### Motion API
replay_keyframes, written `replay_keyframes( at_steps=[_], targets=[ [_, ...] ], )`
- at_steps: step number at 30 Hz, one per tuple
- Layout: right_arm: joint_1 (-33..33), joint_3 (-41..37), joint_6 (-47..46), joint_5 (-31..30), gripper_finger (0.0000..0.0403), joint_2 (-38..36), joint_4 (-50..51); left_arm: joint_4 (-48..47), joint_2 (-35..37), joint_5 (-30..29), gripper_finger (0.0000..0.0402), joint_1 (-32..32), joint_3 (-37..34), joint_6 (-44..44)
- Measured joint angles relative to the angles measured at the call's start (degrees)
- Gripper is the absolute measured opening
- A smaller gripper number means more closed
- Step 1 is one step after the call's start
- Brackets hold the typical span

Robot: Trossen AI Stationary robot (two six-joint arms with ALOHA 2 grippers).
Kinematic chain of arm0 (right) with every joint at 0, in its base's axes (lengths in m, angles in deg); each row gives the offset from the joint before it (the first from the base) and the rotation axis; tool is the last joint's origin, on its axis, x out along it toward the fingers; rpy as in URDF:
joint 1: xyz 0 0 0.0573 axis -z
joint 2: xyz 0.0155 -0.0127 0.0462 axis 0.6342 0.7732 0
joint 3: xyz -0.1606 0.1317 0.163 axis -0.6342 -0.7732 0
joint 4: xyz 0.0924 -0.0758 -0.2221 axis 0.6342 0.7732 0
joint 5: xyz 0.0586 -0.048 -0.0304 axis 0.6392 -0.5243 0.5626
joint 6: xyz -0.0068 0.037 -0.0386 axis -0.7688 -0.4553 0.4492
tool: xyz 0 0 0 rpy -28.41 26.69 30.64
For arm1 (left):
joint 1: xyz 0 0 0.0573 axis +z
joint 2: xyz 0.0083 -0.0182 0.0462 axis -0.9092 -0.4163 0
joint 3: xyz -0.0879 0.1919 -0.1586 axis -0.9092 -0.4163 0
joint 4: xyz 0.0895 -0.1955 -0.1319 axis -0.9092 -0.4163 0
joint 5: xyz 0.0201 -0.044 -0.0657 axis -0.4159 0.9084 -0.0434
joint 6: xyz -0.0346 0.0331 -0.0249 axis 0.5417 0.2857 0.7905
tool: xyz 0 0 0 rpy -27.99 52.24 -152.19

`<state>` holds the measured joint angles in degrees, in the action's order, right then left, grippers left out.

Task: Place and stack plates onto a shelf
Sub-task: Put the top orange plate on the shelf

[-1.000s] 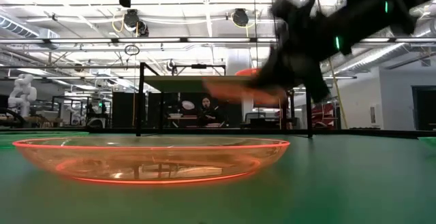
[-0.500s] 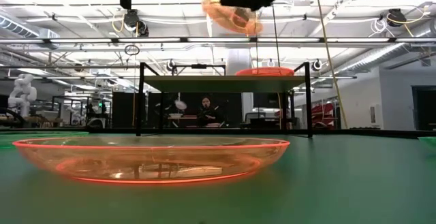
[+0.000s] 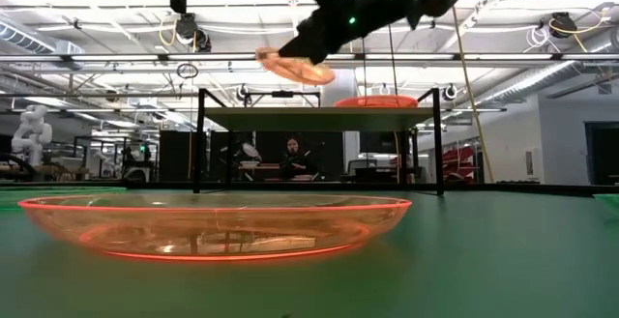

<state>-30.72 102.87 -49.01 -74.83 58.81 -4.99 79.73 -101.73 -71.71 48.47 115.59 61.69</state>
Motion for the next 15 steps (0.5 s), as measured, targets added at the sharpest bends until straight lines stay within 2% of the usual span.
replay_keyframes(
  at_steps=[7, 15],
  targets=[
    [0.8, 4.6, 0.3, 1.6, 0.0000, 7.8, 0.1, 0.0, 0.0, 0.0, 0.0102, 0.0, 0.0, -0.3],
    [2.6, 5.6, 0.5, 1.5, 0.0000, 11.4, -0.6, -0.2, 0.0, 0.0, 0.0102, 0.0, 0.0, -0.3]
  ],
)
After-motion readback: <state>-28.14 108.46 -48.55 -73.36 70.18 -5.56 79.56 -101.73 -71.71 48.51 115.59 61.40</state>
